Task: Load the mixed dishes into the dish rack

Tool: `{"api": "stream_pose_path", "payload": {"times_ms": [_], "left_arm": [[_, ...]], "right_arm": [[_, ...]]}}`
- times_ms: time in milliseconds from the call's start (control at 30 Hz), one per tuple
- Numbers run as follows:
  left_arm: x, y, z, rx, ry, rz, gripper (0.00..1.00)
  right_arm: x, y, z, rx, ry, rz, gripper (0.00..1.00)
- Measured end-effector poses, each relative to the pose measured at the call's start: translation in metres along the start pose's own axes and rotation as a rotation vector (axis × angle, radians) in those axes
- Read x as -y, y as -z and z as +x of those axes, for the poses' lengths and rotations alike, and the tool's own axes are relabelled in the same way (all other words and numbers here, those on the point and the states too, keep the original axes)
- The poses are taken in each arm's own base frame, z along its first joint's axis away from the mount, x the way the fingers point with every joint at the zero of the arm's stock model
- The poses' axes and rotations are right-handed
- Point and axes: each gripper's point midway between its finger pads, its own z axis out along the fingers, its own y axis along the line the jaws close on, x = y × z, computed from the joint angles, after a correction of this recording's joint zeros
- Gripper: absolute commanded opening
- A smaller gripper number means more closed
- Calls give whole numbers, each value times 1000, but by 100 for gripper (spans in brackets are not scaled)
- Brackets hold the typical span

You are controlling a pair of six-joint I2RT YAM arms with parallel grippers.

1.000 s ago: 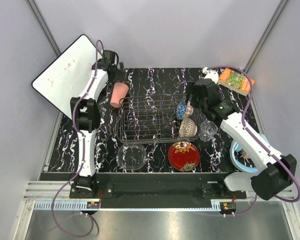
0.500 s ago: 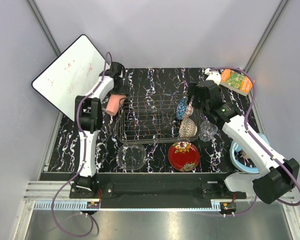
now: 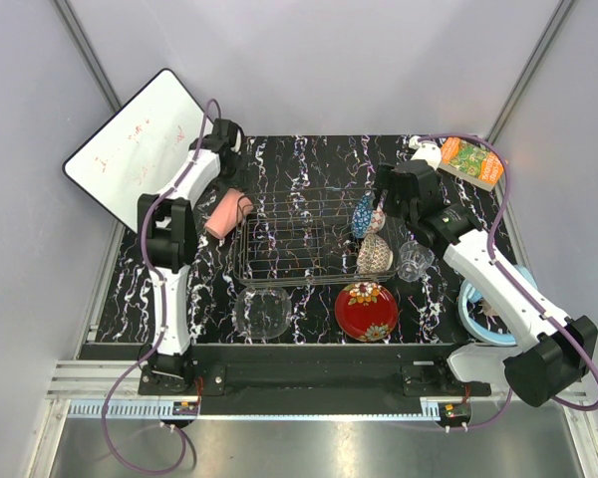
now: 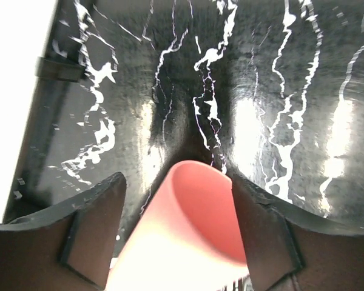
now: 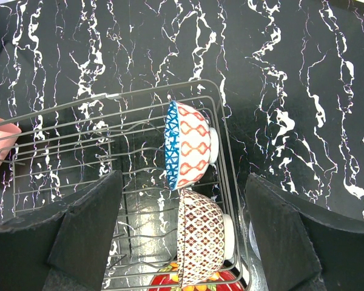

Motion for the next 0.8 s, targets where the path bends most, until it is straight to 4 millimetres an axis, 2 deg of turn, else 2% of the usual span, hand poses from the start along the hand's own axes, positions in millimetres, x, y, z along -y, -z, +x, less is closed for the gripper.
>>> {"api": "stream_pose_path", "payload": {"times_ms": [167,333,633,733,767,800], "left_arm": [[-1,22,-13,48,-18,1,71],[-1,34,-14,52,-38,-6,71],[-3,34,19,-22,-70,-36,71],[-3,34,21,-27,-73,-40,54],[-3,34,22,-29,-78,-40,46],[-2,34,22,-30,-76,-39,42]], "right_arm": [[0,0,0,-2,1,1,89],[3,1,4,-15,8,11,89],[4,1,3,-12,8,17,89],[4,2,2,-8,6,15,89],[4,3,1,-6,5,14,89],[4,4,1,-5,5,13,89]]}}
